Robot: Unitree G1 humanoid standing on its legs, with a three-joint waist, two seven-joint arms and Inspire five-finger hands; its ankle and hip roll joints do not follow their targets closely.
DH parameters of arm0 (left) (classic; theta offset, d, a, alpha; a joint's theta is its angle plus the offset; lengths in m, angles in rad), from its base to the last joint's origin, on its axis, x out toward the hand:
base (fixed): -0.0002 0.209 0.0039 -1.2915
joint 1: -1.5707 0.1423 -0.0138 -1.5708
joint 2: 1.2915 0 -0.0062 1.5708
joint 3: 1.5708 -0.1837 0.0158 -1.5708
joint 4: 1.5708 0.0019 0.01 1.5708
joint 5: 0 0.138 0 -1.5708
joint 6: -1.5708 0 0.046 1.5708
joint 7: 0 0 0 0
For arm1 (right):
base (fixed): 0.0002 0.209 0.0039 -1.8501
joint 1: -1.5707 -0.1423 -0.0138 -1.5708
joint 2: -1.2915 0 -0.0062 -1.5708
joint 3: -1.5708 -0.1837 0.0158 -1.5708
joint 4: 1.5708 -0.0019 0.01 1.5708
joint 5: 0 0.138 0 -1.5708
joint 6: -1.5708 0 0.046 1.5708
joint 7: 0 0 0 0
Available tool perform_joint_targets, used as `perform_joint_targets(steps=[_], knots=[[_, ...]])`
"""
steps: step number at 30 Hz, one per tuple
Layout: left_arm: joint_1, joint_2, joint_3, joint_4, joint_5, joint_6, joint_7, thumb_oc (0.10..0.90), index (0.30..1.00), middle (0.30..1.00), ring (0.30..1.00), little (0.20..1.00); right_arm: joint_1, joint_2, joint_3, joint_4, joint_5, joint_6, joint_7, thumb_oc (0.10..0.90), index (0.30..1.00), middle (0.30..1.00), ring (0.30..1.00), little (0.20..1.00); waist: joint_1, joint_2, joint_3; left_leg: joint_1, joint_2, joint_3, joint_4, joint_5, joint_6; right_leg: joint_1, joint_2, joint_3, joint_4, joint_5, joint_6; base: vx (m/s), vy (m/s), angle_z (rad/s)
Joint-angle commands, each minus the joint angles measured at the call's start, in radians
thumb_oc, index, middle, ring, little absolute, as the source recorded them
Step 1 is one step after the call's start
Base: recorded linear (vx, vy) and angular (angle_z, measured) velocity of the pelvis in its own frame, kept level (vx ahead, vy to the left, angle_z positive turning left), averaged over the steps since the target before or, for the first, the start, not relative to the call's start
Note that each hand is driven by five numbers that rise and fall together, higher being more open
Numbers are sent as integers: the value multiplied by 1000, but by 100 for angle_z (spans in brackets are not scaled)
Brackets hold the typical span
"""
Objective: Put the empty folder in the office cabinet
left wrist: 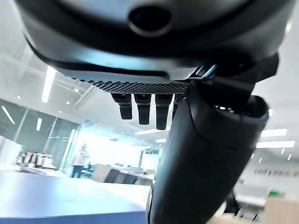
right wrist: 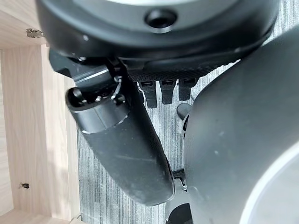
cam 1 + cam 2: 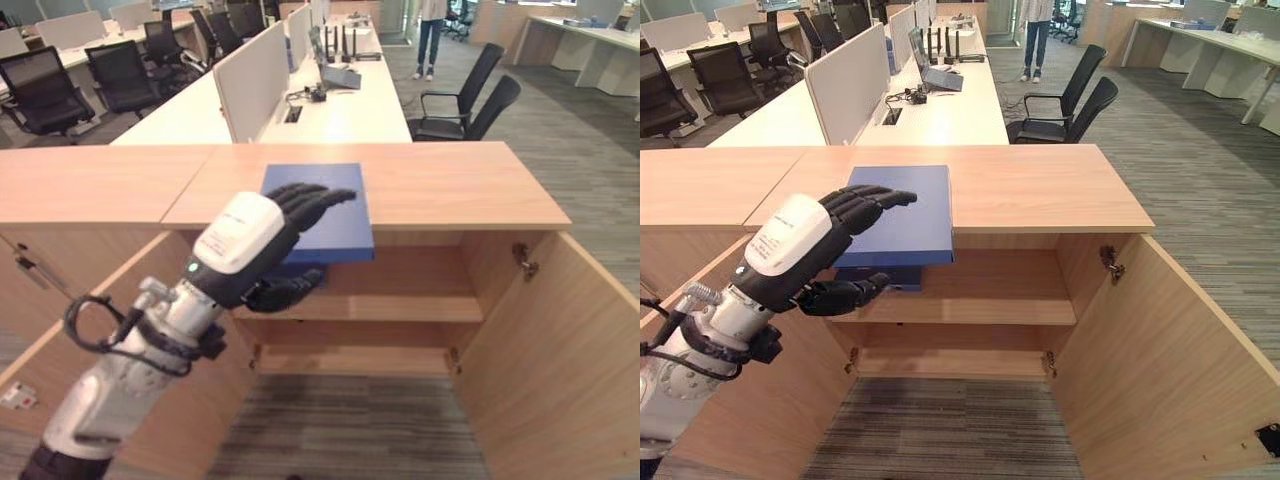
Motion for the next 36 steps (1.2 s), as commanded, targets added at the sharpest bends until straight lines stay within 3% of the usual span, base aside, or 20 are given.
perform_joint_targets(steps=[1, 12, 30, 36], knots=[[-87, 36, 14, -22, 56, 3, 124, 800, 900, 900, 900, 900, -15, 28, -2, -13, -29, -9, 17, 800, 900, 900, 900, 900, -7, -28, -54, -25, 11, 50, -15, 90, -29, 31, -62, 28, 4, 14, 98, 0, 0, 0], [-119, 9, -34, 136, 208, 53, 198, 800, 900, 900, 900, 900, 4, 21, 7, -29, -56, -8, 8, 800, 900, 900, 900, 900, -38, -24, -65, -18, 4, 68, -16, 78, -22, 29, -69, 38, 4, 19, 101, 0, 2, -7], [-125, -56, -82, 225, 219, 89, 203, 800, 900, 900, 900, 900, 11, 25, 7, -36, -60, -5, -10, 800, 900, 900, 900, 900, -55, -20, -71, -14, -1, 84, -16, 72, -15, 25, -71, 41, 4, 23, 101, -3, 2, -4], [-164, -45, -115, 273, 312, 98, 265, 800, 900, 900, 900, 900, 14, 25, 20, -48, -62, -12, -14, 800, 900, 900, 900, 900, -66, -22, -72, -12, -4, 89, -16, 65, -12, 25, -73, 44, 4, 25, 103, 0, 0, 0]])
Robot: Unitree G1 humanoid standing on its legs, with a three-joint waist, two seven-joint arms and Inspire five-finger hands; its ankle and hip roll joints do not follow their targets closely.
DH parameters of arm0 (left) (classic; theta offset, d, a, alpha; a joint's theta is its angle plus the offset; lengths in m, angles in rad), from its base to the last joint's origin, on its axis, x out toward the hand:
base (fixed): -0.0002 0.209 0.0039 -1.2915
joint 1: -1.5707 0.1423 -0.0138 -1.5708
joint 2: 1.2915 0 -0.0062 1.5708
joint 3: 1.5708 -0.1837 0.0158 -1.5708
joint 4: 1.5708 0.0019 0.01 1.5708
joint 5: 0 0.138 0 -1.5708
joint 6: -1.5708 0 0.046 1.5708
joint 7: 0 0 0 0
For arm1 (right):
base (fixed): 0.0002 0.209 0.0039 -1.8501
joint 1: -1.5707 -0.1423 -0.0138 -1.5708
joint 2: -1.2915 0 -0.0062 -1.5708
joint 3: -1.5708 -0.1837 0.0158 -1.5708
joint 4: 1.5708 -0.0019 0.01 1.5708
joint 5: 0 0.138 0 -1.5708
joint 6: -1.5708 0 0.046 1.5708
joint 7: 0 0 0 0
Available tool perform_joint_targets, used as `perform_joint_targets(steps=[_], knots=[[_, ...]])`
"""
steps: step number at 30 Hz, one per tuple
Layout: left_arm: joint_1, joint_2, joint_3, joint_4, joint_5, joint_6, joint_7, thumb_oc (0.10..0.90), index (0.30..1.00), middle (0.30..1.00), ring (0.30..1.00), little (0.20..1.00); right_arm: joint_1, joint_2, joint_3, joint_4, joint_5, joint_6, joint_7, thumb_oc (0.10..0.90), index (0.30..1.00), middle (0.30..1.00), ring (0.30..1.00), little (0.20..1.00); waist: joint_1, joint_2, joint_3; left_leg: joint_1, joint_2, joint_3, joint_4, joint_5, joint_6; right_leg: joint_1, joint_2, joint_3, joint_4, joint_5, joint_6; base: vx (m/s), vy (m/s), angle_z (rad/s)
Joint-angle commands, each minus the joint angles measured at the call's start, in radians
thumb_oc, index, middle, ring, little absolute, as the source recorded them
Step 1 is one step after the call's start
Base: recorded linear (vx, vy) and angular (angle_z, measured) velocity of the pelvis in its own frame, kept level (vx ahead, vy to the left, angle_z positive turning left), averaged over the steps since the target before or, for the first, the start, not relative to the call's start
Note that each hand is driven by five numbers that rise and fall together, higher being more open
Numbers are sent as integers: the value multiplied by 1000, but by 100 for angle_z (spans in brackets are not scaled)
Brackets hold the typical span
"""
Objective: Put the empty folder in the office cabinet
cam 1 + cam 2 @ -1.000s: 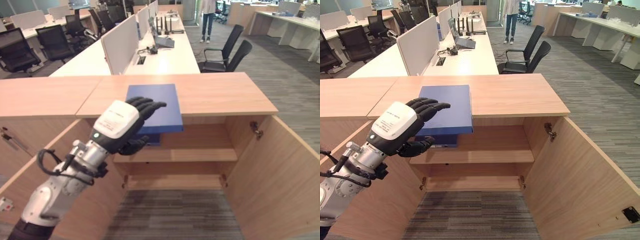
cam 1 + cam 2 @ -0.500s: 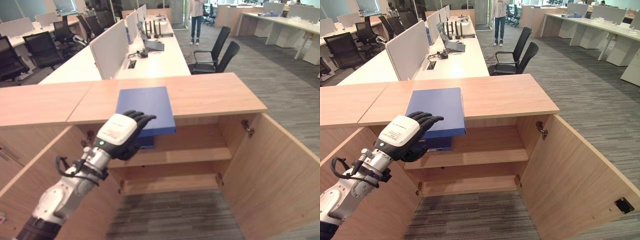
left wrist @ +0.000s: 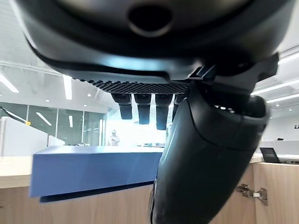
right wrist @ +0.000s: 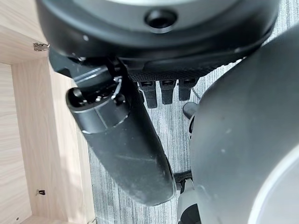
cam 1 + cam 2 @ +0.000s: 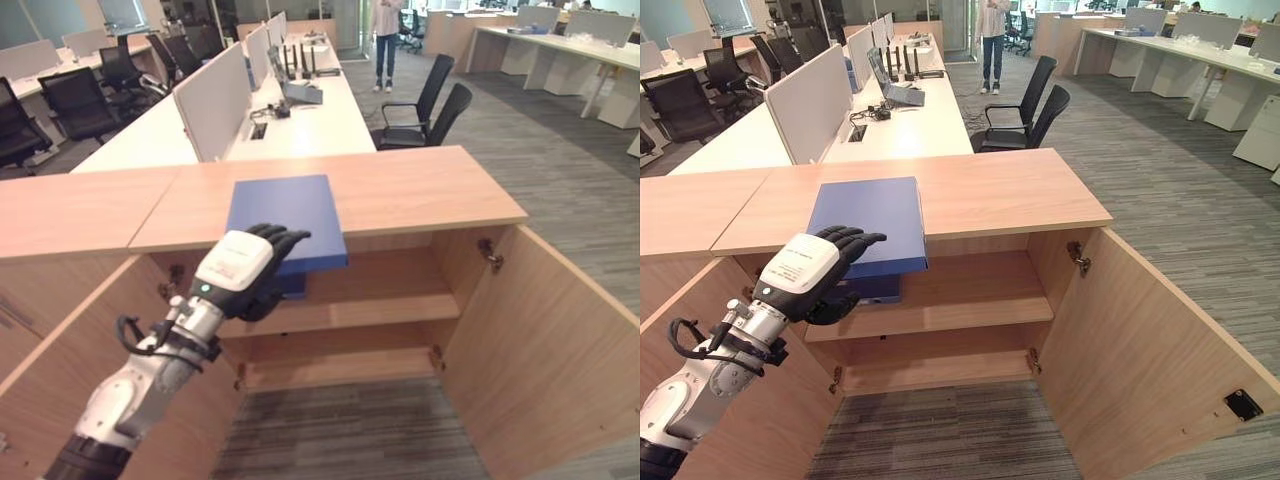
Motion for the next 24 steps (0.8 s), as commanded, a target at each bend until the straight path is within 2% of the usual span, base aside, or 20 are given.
perform_joint_targets(steps=[1, 9, 24], knots=[[-163, 33, -15, -1, 81, 22, 142, 800, 900, 900, 900, 900, 6, 23, 23, -11, -26, -18, -7, 800, 900, 900, 900, 900, -17, -32, -47, -37, -6, 38, -1, 65, -15, 39, -74, -5, -2, 13, 111, 0, 0, 0], [-234, 55, -91, 83, 179, 55, 174, 800, 900, 900, 900, 900, 1, 22, 32, -21, -27, -24, -21, 800, 900, 900, 900, 900, -26, -31, -48, -35, -12, 43, -1, 56, -9, 36, -76, -2, -2, 16, 114, 2, 8, -4], [-331, 24, -170, 224, 292, 133, 263, 800, 900, 900, 900, 900, 1, 28, 57, -30, -34, -32, -35, 800, 900, 900, 900, 900, -40, -34, -48, -33, -18, 50, -1, 45, -1, 35, -78, 4, -1, 16, 114, 0, 1, -1]])
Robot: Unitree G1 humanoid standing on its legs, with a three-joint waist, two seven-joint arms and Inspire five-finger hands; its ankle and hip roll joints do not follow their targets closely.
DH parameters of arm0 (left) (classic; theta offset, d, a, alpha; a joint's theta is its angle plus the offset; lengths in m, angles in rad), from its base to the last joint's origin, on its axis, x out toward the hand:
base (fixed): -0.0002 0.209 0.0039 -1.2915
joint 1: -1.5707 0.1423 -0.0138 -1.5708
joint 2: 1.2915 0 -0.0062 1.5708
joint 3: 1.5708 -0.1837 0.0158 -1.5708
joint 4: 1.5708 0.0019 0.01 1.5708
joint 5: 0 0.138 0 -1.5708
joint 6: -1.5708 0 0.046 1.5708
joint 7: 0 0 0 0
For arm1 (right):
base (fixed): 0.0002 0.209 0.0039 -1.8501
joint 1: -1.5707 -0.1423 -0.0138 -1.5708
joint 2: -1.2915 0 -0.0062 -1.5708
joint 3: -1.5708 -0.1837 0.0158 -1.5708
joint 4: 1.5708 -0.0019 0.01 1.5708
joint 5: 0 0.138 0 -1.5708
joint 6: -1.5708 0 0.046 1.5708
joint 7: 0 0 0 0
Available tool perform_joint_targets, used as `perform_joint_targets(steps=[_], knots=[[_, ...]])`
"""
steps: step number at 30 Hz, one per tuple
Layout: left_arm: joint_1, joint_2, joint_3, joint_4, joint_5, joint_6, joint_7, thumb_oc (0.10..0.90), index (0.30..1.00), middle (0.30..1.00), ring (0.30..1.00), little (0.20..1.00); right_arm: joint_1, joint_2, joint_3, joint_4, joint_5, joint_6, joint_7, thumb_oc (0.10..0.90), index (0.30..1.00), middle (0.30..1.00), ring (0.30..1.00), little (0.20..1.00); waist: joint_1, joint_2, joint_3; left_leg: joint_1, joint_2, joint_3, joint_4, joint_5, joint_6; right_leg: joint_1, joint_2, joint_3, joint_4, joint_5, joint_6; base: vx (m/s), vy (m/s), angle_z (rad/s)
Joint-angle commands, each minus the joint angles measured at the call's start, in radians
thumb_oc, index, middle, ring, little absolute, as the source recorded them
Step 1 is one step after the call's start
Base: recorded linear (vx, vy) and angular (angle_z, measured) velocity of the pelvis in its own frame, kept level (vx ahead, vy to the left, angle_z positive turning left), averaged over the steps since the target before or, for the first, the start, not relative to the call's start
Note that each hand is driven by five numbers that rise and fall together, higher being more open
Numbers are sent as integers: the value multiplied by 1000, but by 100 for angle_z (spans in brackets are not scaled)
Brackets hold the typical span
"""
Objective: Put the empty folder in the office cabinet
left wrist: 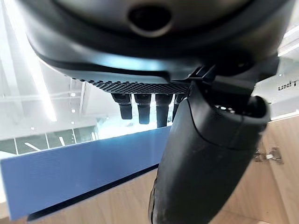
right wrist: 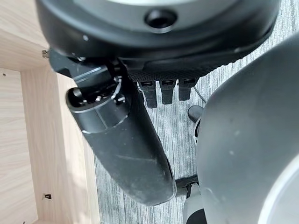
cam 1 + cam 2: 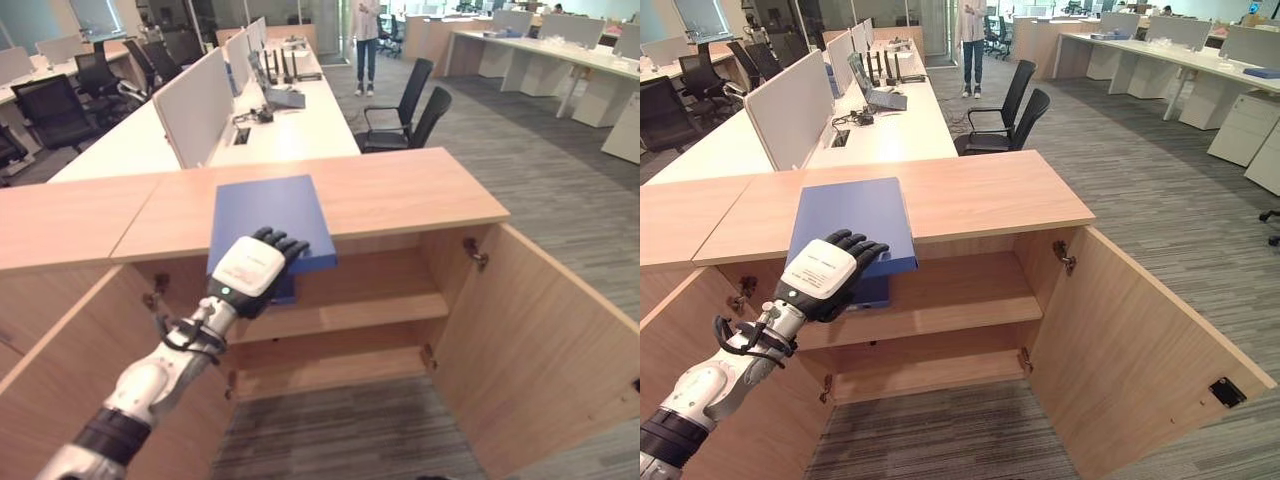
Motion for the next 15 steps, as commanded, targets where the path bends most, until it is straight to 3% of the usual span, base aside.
perform_joint_targets(steps=[1, 14, 15], knots=[[-170, 19, 29, 14, 39, 62, 107, 800, 900, 900, 900, 900, 6, 25, 16, -16, -33, -27, -8, 800, 900, 900, 900, 900, -6, -32, -36, -43, -17, 27, 0, 56, -18, 37, -78, -14, -1, 13, 114, 0, 0, 0], [-191, 18, 30, 81, 93, 135, 148, 800, 900, 900, 900, 900, 6, 33, 28, -18, -44, -31, -20, 800, 900, 900, 900, 900, -11, -34, -37, -36, -21, 34, 0, 54, -16, 38, -77, -9, -1, 12, 113, 1, 0, -1], [-198, 15, 25, 92, 101, 143, 148, 629, 644, 644, 644, 644, 4, 32, 28, -18, -44, -30, -20, 800, 900, 900, 900, 900, -10, -34, -37, -36, -21, 34, 0, 55, -17, 38, -77, -8, -1, 13, 112, 0, -9, -4]])
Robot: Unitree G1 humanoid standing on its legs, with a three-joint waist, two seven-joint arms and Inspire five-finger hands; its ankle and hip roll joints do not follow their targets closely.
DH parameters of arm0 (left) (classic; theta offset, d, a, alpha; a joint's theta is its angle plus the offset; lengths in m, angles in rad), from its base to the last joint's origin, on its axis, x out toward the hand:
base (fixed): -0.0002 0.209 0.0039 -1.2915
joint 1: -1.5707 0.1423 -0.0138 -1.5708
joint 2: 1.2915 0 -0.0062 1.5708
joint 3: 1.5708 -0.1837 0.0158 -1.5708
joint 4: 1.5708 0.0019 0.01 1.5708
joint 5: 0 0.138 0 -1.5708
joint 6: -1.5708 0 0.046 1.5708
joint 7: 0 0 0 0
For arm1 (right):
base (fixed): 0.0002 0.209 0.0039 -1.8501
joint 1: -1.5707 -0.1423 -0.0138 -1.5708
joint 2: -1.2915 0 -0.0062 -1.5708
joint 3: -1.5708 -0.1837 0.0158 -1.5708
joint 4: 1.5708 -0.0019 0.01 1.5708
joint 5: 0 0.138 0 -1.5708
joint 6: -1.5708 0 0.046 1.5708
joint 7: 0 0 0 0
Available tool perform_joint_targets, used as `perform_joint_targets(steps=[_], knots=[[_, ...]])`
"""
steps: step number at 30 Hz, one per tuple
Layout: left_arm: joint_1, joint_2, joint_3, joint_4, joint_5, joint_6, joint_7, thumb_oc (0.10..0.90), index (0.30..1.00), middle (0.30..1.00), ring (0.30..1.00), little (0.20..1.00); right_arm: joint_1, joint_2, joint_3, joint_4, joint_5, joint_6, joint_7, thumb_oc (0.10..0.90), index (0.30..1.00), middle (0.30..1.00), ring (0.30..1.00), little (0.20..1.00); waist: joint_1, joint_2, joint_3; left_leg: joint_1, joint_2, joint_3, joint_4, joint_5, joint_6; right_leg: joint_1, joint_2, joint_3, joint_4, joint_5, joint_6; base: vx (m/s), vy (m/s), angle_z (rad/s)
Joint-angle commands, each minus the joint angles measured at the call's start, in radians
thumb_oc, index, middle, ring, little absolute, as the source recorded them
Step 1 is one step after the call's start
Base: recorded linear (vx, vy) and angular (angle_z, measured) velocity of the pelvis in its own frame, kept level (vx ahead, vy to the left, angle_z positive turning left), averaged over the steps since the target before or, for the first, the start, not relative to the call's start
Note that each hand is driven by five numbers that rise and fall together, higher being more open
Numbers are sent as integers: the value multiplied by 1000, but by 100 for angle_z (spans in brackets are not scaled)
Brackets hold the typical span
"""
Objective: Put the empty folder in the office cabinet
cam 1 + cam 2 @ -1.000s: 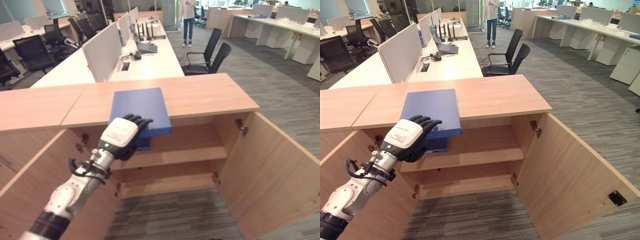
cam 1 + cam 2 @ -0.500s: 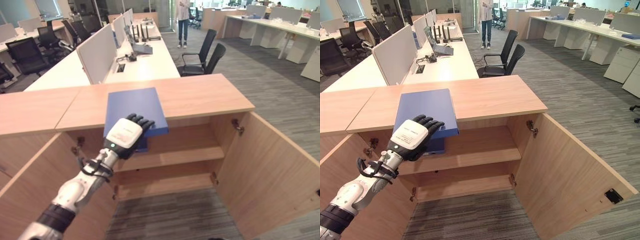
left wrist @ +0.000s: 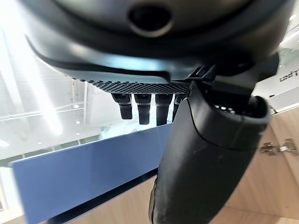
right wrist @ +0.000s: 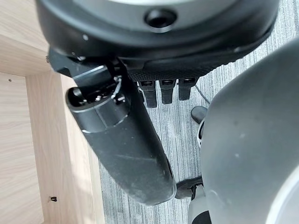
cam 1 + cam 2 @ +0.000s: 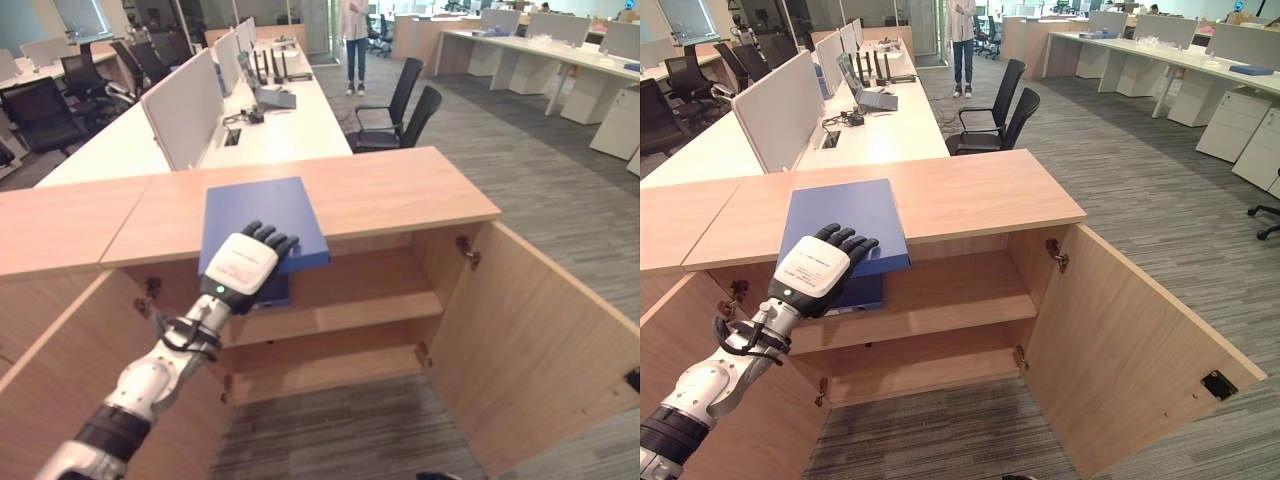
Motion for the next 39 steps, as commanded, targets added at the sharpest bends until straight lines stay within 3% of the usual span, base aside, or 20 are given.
perform_joint_targets(steps=[1, 2, 18, 25, 29, 32, 36, 39], knots=[[-192, 16, 28, 39, 27, 88, 84, 463, 394, 394, 394, 394, 5, 31, 25, -18, -36, -9, -13, 800, 900, 900, 900, 900, 4, -35, -36, -42, -20, 26, 1, 55, -17, 39, -77, -21, 0, 13, 112, -3, -11, -5], [-192, 15, 28, 48, 35, 94, 86, 400, 300, 300, 300, 300, 3, 31, 25, -17, -36, -9, -15, 800, 900, 900, 900, 900, 5, -35, -36, -42, -19, 26, 1, 56, -17, 38, -77, -20, -1, 12, 112, 0, 0, 0], [-158, 29, 38, 172, 66, 156, 132, 400, 300, 300, 300, 300, 5, 40, 23, -23, -10, -17, -20, 800, 900, 900, 900, 900, 9, -26, -40, -37, -29, 28, 7, 53, -15, 50, -79, -26, 0, 7, 109, -1, -1, -1], [-147, 12, 97, 73, -19, 127, 142, 400, 300, 300, 300, 300, 5, 42, 11, -25, 5, -22, -22, 800, 900, 900, 900, 900, 13, -29, -41, -39, -33, 21, 8, 50, -11, 50, -81, -30, 0, 8, 109, 0, 0, 0], [-16, -89, 218, -229, -285, -38, 76, 400, 300, 300, 300, 300, 0, 54, -13, -31, 42, -26, -19, 800, 900, 900, 900, 900, 29, -37, -35, -42, -36, 11, 7, 50, -8, 53, -81, -37, 0, 9, 107, 0, 0, 0], [102, -196, 262, -404, -618, -156, -48, 400, 300, 300, 300, 300, -15, 62, 0, -96, 85, -42, 1, 800, 900, 900, 900, 900, 39, -41, -30, -45, -39, 8, 4, 45, -1, 50, -83, -44, 0, 14, 107, 0, 23, 16], [211, -229, 298, -542, -922, -220, -164, 400, 300, 300, 300, 300, -31, 26, 25, -329, 132, -76, 34, 800, 900, 900, 900, 900, 51, -49, -15, -51, -39, 7, 6, 39, 4, 43, -83, -47, 0, 19, 109, -10, 4, 13], [312, -228, 343, -621, -1206, -231, -283, 400, 300, 300, 300, 300, -7, -75, 36, -665, 135, -94, 54, 800, 900, 900, 900, 900, 53, -57, -4, -57, -36, 9, 7, 35, 7, 35, -82, -50, 1, 21, 109, -29, -1, -1]])
